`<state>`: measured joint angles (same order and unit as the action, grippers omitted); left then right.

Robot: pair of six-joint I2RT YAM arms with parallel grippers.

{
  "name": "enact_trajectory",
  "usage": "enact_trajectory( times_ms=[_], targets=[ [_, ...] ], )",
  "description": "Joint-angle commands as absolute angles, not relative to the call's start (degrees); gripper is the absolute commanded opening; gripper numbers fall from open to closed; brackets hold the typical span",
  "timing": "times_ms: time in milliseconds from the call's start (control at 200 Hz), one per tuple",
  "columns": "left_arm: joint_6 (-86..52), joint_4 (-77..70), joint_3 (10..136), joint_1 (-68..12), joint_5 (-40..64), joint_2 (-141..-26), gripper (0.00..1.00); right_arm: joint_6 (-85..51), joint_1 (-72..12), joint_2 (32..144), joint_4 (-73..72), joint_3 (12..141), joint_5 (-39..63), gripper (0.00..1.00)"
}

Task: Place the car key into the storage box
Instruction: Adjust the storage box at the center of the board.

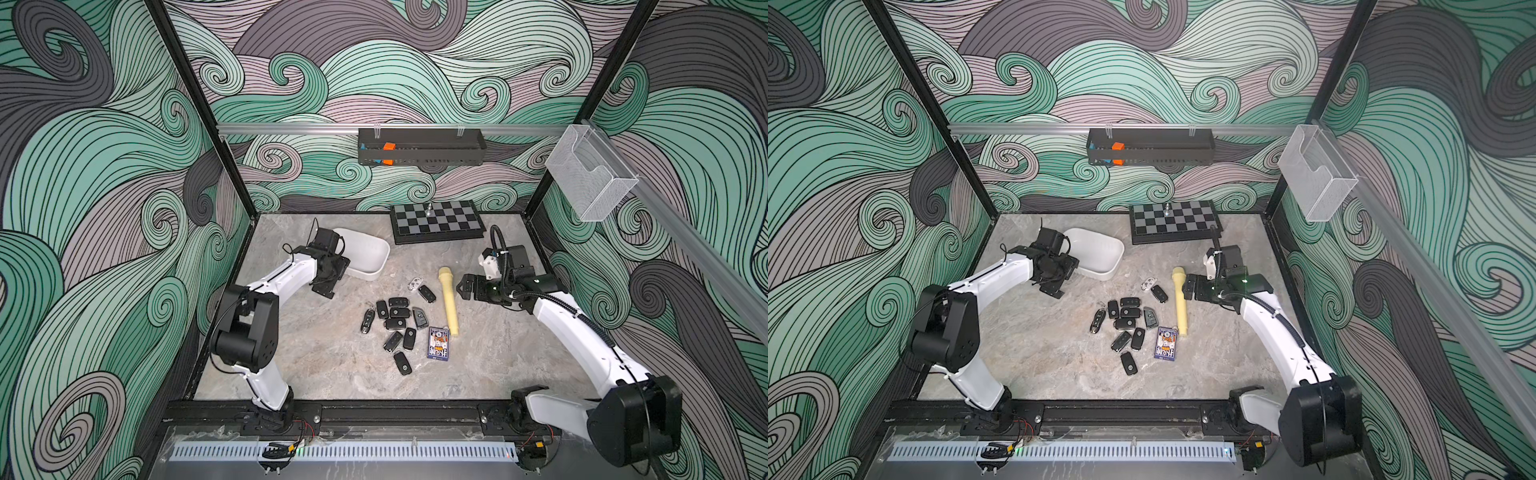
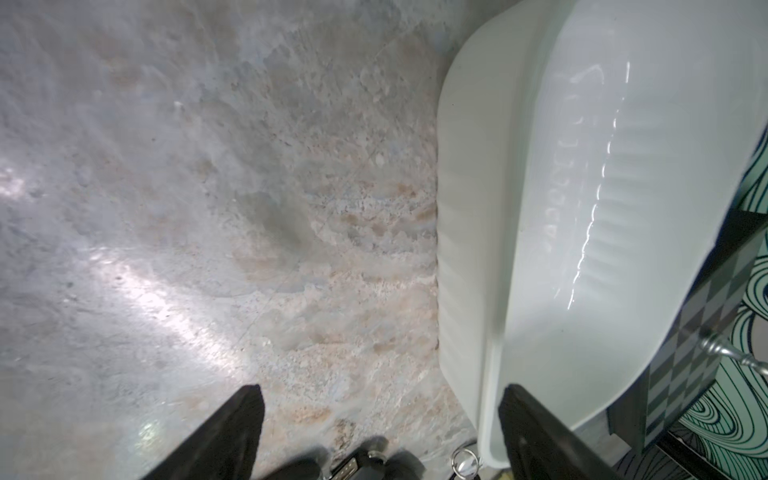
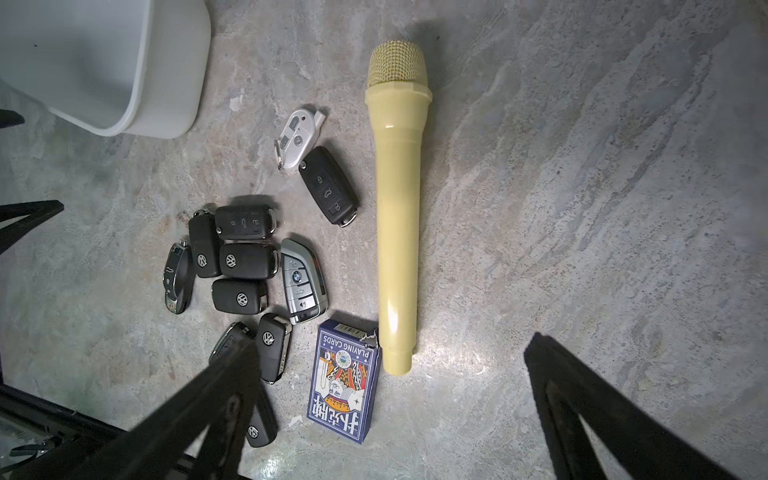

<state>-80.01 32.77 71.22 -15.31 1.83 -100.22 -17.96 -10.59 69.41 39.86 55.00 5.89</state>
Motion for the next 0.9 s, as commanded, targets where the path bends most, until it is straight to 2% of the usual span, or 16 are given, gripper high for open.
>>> enact_trajectory(
  times_ms=[0,85,190,345,435,625,720,846,896],
  targets=[
    [-81.84,35.22,77.07,-15.91,0.07,-102.88,0.89,-18.97,-10.72,68.15,40.87,54.63,6.7,0.99],
    [-81.17,36.48,80.23,-15.99,-0.52,-105.38,0.88,-20.26,-10.73,68.69,41.76,54.48,8.23,0.99],
    [-80.94,37.41,82.25,-16.13,-0.02,-108.25,0.83,-20.06,-10.61,69.25,43.36,54.56,10.05,0.99],
    [-81.34,36.07,81.57,-16.81,-0.25,-110.42,0.64,-19.57,-10.8,67.18,43.3,53.78,12.05,0.99],
    [-80.42,35.59,81.8,-17.07,-0.09,-111.67,0.6,-19.6,-10.8,66.15,43.33,53.84,12.61,0.99],
    [-76.58,35.43,82.51,-17.31,0.78,-113.99,0.44,-19.73,-10.78,65.5,43.32,53.94,14.0,0.99],
    [-74.58,36.26,82.85,-17.2,0.96,-114.75,0.32,-19.94,-10.73,65.31,43.34,53.71,14.24,0.99],
    [-71.9,38.65,83.3,-17.05,1.05,-114.89,0.1,-20.03,-10.88,64.96,43.34,53.63,14.8,0.99],
    [-70.35,38.8,83.09,-16.81,1.23,-114.41,0.09,-20.0,-10.96,64.86,43.37,53.67,15.02,0.99]
  ],
)
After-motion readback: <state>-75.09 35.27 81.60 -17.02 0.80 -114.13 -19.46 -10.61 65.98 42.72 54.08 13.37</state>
